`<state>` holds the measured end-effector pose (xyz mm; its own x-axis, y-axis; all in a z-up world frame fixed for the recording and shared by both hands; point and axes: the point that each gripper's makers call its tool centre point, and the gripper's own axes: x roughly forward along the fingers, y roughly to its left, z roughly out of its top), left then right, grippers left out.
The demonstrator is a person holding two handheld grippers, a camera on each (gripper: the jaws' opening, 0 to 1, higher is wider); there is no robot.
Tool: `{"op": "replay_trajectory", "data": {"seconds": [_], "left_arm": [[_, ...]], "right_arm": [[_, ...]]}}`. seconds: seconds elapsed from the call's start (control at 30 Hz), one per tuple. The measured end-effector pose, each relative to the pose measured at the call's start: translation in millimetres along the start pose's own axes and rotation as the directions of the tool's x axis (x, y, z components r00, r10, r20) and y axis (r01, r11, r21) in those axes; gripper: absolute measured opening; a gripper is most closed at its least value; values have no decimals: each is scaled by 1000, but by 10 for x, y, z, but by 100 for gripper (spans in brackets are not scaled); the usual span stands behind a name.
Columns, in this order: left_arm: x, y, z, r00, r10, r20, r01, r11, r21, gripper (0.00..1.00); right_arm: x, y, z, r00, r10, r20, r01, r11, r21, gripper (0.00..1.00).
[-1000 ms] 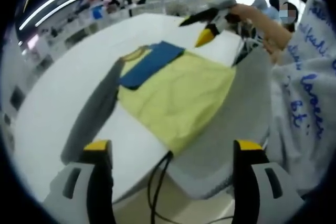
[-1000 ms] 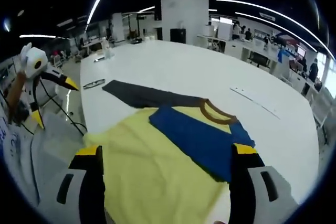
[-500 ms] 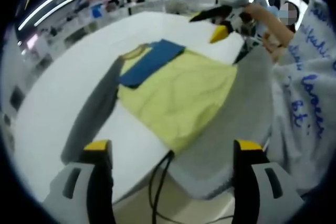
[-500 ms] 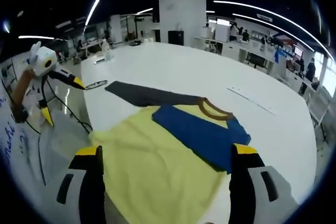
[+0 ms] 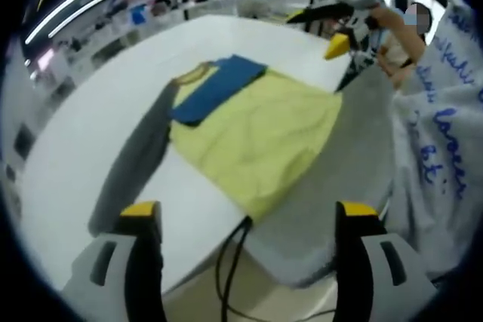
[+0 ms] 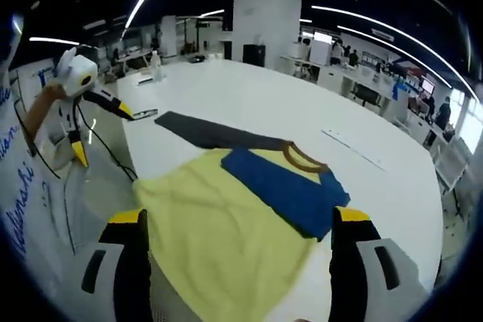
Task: Fold the garment on the visible template until the final outline fits inside the template.
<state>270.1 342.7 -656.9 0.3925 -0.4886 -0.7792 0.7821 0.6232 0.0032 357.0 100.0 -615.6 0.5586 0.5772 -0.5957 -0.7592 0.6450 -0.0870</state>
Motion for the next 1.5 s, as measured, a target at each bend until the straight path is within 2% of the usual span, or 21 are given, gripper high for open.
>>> {"op": "replay_trajectory", "data": {"seconds": [0.33, 0.47, 0.6, 1.0, 1.17, 1.27, 1.5], "left_arm": [[3, 25, -19, 1000, 0, -3, 0, 1000, -6, 91], [26, 46, -74, 1000, 7, -28, -7, 1000, -2, 92], [31, 56, -62, 1000, 8, -14, -8, 1000, -10, 91], [25, 198, -179, 999, 29, -44, -30, 999, -36, 90], [-9, 331, -198, 998, 57, -35, -59, 996, -61, 89], [-37, 479, -212, 994, 107, -30, -109, 992, -57, 86], [-58, 747, -310, 990, 134, -45, -138, 987, -81, 83]], "right_arm": [[-159, 41, -87, 1000, 0, -10, 0, 1000, -6, 100], [-215, 83, -127, 1000, 4, -23, -5, 1000, -14, 100], [-275, 96, -161, 1000, 0, -18, 0, 1000, 10, 100], [-412, 131, -266, 999, -14, -29, 16, 998, 59, 100], [-446, 157, -282, 1000, 2, -23, 0, 997, 75, 100], [-477, 151, -337, 999, -7, -44, 10, 997, 70, 100], [-493, 118, -376, 998, -30, -47, 34, 995, 91, 100]]}}
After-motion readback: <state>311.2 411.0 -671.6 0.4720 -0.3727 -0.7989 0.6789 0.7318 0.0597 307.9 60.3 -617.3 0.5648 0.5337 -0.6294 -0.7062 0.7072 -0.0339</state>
